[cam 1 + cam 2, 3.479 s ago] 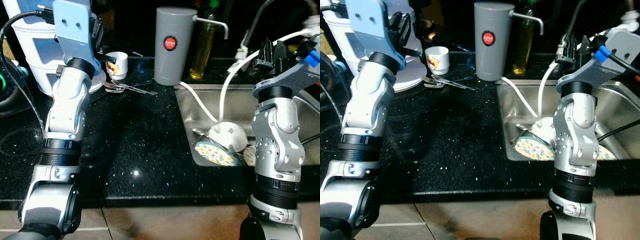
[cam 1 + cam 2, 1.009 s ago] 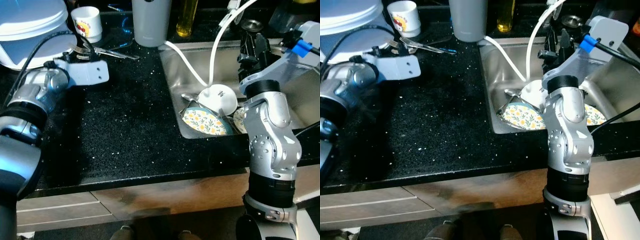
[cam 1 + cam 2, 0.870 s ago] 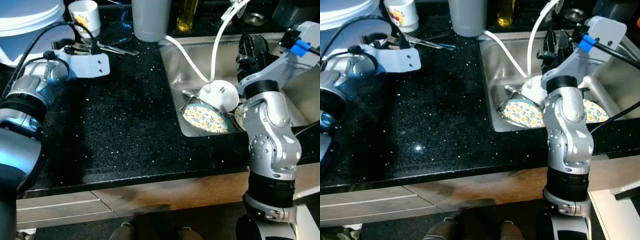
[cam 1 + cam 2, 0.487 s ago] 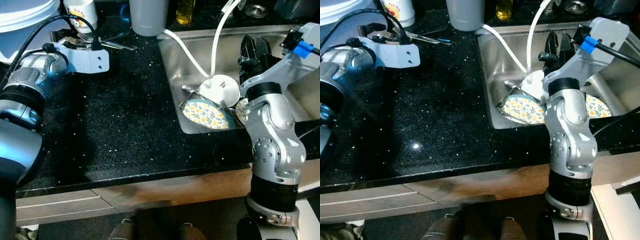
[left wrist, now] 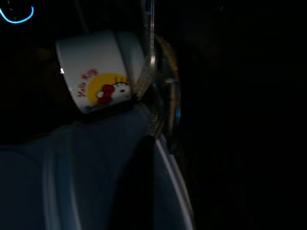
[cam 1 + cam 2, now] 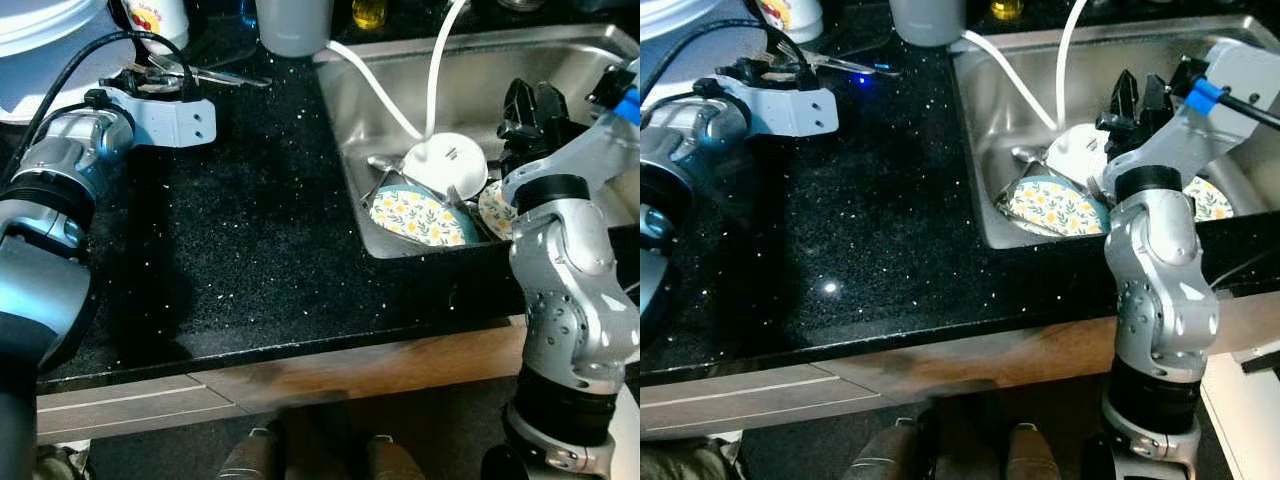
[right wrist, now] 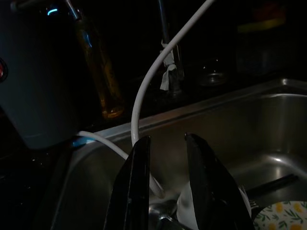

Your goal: Kitchen organization

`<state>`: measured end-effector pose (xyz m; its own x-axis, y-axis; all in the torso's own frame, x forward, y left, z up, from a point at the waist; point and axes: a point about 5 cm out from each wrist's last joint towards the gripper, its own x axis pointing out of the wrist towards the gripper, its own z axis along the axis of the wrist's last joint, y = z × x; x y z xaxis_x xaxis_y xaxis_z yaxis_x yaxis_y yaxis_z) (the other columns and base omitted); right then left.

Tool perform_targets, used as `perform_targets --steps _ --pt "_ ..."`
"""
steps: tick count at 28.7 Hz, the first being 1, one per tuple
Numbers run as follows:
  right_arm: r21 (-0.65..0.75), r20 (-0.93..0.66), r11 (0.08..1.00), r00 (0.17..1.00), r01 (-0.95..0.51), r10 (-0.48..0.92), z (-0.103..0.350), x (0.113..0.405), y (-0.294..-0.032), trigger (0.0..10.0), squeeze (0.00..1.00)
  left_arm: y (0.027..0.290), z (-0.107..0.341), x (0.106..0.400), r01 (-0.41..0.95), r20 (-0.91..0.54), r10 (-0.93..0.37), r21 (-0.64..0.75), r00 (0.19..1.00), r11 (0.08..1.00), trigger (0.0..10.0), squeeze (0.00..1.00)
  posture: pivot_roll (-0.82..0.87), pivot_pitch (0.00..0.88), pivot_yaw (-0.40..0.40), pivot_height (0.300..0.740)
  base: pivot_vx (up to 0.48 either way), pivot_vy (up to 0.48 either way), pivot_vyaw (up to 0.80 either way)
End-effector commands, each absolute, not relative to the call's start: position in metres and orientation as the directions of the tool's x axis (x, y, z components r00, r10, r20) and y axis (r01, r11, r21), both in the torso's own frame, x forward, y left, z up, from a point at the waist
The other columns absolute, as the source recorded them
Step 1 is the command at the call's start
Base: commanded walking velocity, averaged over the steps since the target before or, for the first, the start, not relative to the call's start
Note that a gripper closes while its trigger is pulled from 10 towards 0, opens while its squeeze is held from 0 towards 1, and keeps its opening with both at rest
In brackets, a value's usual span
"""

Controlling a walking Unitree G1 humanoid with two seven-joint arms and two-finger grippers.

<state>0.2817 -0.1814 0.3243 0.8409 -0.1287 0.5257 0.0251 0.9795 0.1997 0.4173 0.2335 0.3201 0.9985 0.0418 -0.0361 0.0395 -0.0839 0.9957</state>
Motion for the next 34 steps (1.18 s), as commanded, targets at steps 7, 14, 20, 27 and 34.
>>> perform_targets --steps 7,14,20,27,34 --pt "0.201 0.503 0.977 0.848 0.071 -0.165 0.317 0.269 -0.188 10.0 0.0 0.237 0.286 0.417 0.159 -0.151 0.077 0.98 0.986 -0.118 0.0 0.0 -0.03 0.363 0.081 0.74 0.0 0.0 0.0" --pt "0.205 0.517 0.977 0.841 0.058 -0.158 0.322 0.276 -0.187 10.0 0.0 0.232 0.307 0.418 0.08 -0.078 0.027 0.995 0.997 -0.063 10.0 0.0 0.0 0.282 0.07 0.74 0.0 0.0 0.0" --pt "0.205 0.541 0.978 0.828 0.042 -0.149 0.327 0.28 -0.186 10.0 0.0 0.222 0.338 0.417 0.005 0.001 -0.073 0.997 0.997 0.077 10.0 0.0 0.01 0.217 0.059 0.74 0.0 0.0 0.0" --pt "0.208 0.571 0.977 0.807 0.034 -0.15 0.333 0.285 -0.188 10.0 0.0 0.224 0.378 0.412 -0.066 0.164 -0.08 0.729 0.983 0.682 10.0 1.0 0.03 0.144 0.044 0.74 0.0 0.0 0.0" --pt "0.201 0.588 0.979 0.796 0.029 -0.144 0.338 0.284 -0.188 10.0 0.0 0.215 0.347 0.421 0.013 0.084 -0.033 0.227 0.996 0.974 10.0 1.0 0.01 0.144 0.036 0.74 0.0 0.0 0.0"
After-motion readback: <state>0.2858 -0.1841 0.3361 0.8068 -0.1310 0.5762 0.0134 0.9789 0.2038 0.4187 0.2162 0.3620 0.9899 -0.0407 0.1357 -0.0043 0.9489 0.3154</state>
